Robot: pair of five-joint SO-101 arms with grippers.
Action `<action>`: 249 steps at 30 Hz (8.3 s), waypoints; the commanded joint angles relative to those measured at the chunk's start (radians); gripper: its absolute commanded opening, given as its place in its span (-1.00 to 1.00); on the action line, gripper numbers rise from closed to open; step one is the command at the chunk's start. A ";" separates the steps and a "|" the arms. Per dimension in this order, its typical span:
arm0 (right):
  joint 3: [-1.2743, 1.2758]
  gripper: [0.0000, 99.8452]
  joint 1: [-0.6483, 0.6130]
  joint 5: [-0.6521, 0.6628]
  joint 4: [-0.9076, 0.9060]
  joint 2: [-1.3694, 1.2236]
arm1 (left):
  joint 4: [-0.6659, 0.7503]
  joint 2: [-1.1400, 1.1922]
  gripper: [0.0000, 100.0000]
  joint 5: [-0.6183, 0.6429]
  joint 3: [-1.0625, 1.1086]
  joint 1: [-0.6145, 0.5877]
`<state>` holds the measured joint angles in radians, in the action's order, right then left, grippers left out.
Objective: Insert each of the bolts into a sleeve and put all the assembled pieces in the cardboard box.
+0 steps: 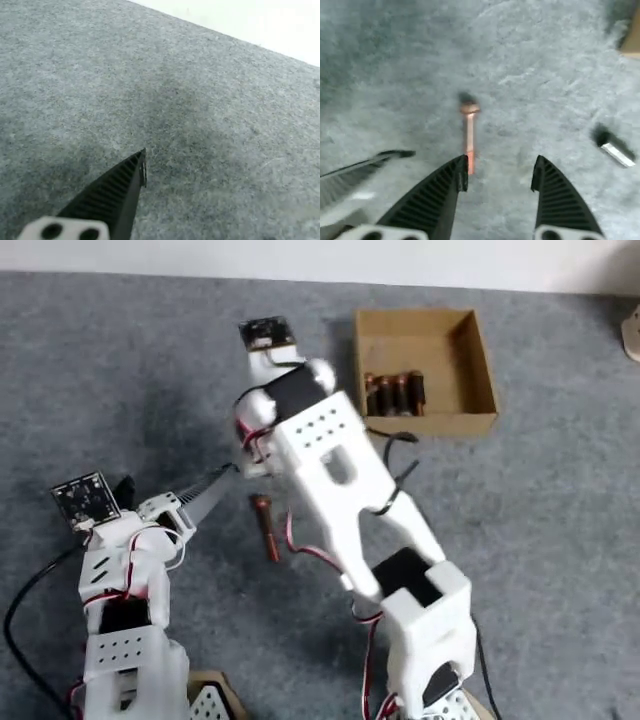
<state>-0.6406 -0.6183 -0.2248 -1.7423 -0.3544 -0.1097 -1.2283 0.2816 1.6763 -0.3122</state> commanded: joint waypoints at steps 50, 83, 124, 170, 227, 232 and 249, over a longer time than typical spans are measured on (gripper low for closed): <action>0.582 -0.62 0.515 1.479 0.113 0.068 | -0.651 -0.010 0.19 0.480 -0.153 0.331; 0.647 -0.62 0.390 1.399 0.148 0.125 | -0.647 -0.010 -0.45 0.476 -0.203 0.252; 0.601 -0.51 0.450 1.657 0.420 -0.028 | -0.647 -0.010 -0.45 0.477 -0.203 0.246; 0.604 -0.56 0.450 1.109 0.420 -0.248 | -0.652 -0.010 -0.45 0.477 -0.202 0.252; 0.639 -0.99 0.390 0.829 0.506 -0.248 | -0.763 0.978 -0.70 0.618 -0.928 0.573; 0.639 -0.99 0.390 0.830 0.504 -0.248 | -0.698 1.156 -0.70 0.623 -0.993 0.572; 0.641 -0.99 0.404 0.824 0.498 -0.243 | -0.537 1.320 -0.71 0.658 -1.000 0.478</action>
<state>-0.0499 -0.1918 0.6145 -1.2620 -0.5938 -0.6820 0.0775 0.9106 0.7142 0.1987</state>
